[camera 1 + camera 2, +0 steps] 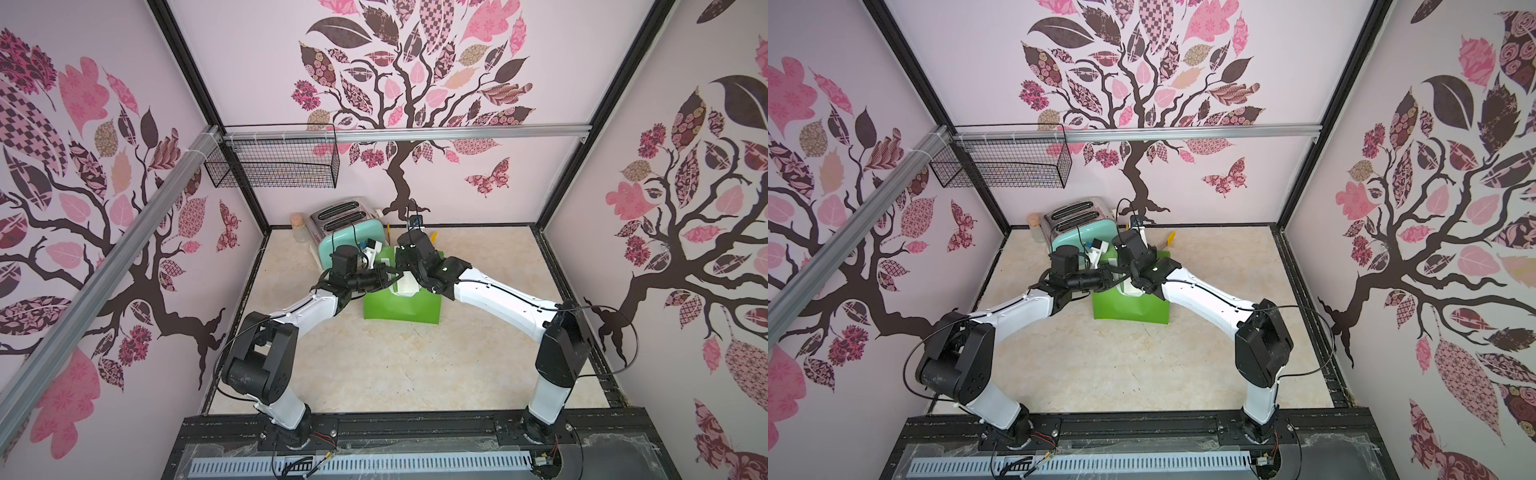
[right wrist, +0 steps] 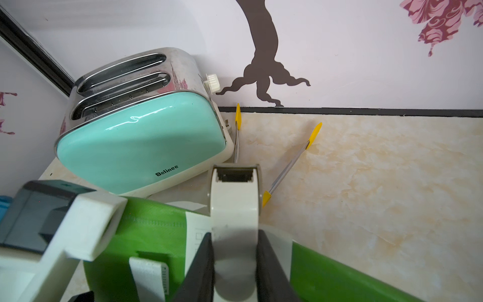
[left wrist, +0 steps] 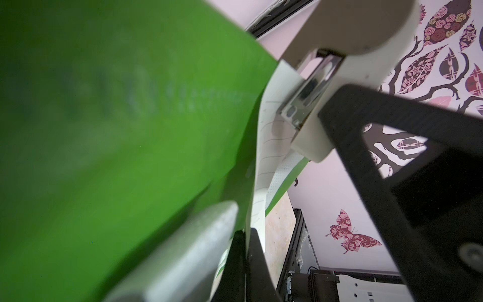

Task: Staple the receipts to the bags
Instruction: Place the stapler in the takeout bag.

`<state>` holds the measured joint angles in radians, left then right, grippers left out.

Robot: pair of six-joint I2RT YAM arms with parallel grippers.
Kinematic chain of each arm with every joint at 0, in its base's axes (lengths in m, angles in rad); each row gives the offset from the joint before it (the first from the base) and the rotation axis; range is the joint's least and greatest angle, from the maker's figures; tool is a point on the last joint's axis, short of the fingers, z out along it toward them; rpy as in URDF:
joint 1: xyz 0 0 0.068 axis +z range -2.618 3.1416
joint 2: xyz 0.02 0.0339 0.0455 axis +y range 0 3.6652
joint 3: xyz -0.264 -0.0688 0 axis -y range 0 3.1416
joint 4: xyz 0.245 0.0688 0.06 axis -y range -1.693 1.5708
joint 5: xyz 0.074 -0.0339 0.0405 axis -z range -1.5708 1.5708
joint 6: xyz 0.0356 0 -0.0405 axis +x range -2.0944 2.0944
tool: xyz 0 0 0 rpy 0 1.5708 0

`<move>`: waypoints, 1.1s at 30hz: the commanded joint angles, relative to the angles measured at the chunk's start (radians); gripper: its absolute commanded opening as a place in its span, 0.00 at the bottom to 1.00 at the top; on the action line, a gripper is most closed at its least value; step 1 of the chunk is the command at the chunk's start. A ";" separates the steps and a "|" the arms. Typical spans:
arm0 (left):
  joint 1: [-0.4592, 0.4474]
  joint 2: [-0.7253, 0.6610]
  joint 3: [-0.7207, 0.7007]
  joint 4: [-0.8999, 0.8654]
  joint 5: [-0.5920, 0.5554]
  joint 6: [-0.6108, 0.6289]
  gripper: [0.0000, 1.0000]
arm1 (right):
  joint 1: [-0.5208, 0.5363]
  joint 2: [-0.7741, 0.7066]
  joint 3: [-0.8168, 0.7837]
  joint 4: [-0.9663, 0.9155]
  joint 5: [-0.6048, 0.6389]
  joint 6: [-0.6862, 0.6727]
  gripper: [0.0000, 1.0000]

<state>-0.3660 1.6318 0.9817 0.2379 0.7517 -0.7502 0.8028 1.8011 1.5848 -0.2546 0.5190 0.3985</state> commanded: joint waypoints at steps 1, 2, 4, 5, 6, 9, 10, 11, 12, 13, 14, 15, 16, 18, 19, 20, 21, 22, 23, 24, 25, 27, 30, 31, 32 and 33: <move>0.007 0.003 0.047 -0.009 0.007 0.012 0.00 | 0.005 0.028 0.039 -0.063 0.007 0.040 0.11; 0.007 0.003 0.046 -0.010 0.006 0.014 0.00 | 0.004 0.028 0.034 -0.064 0.006 0.045 0.11; 0.007 0.003 0.045 -0.009 0.005 0.014 0.00 | 0.004 0.027 0.026 -0.064 0.001 0.056 0.12; 0.007 0.005 0.044 -0.008 0.004 0.015 0.00 | 0.004 0.029 0.031 -0.071 0.001 0.063 0.12; 0.007 0.005 0.045 -0.008 0.003 0.015 0.00 | 0.004 0.032 0.039 -0.078 0.000 0.071 0.12; 0.007 0.008 0.045 -0.008 0.000 0.018 0.00 | 0.004 0.041 0.060 -0.097 -0.026 0.087 0.16; 0.007 0.010 0.045 -0.008 0.000 0.018 0.00 | 0.004 0.041 0.062 -0.101 -0.039 0.091 0.16; 0.007 0.012 0.047 -0.009 -0.001 0.018 0.00 | 0.004 0.042 0.064 -0.109 -0.048 0.100 0.16; 0.007 0.014 0.047 -0.009 -0.002 0.020 0.00 | 0.004 0.043 0.064 -0.116 -0.054 0.107 0.16; 0.007 0.017 0.048 -0.008 -0.002 0.020 0.00 | 0.004 0.041 0.064 -0.123 -0.060 0.115 0.17; 0.007 0.019 0.048 -0.008 0.000 0.021 0.00 | 0.004 0.041 0.064 -0.128 -0.067 0.122 0.18; 0.008 0.020 0.048 -0.007 0.000 0.022 0.00 | 0.004 0.041 0.064 -0.133 -0.076 0.125 0.18; 0.007 0.022 0.048 -0.007 -0.002 0.023 0.00 | 0.004 0.040 0.063 -0.139 -0.086 0.131 0.18; 0.008 0.023 0.048 -0.008 -0.004 0.025 0.00 | 0.004 0.041 0.061 -0.147 -0.108 0.136 0.20; 0.008 0.025 0.049 -0.008 -0.005 0.026 0.00 | 0.004 0.041 0.062 -0.157 -0.111 0.144 0.20; 0.007 0.026 0.050 -0.008 -0.006 0.025 0.00 | 0.005 0.038 0.056 -0.158 -0.116 0.144 0.21; 0.007 0.029 0.051 -0.007 -0.006 0.026 0.00 | 0.006 0.035 0.050 -0.155 -0.121 0.145 0.23; 0.008 0.031 0.053 -0.007 -0.005 0.026 0.00 | 0.006 0.032 0.045 -0.153 -0.125 0.145 0.25; 0.008 0.033 0.054 -0.007 -0.004 0.027 0.00 | 0.006 0.029 0.041 -0.153 -0.122 0.143 0.28; 0.008 0.032 0.053 -0.007 -0.002 0.028 0.00 | 0.006 0.024 0.039 -0.151 -0.122 0.139 0.33; 0.008 0.031 0.051 -0.008 -0.002 0.029 0.00 | 0.006 0.018 0.038 -0.149 -0.122 0.133 0.39; 0.008 0.029 0.051 -0.012 -0.003 0.033 0.00 | 0.006 0.009 0.039 -0.146 -0.122 0.118 0.46; 0.007 0.028 0.049 -0.023 0.000 0.043 0.00 | 0.004 -0.004 0.038 -0.144 -0.123 0.098 0.50; 0.008 0.028 0.051 -0.031 -0.002 0.047 0.00 | 0.004 -0.010 0.038 -0.147 -0.126 0.096 0.51; 0.008 0.028 0.050 -0.034 -0.002 0.050 0.00 | 0.004 -0.015 0.035 -0.147 -0.128 0.093 0.53; 0.008 0.027 0.050 -0.035 -0.001 0.051 0.00 | 0.004 -0.021 0.033 -0.150 -0.129 0.089 0.54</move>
<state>-0.3630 1.6501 0.9936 0.2146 0.7494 -0.7254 0.8040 1.8130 1.6146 -0.3820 0.3958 0.5087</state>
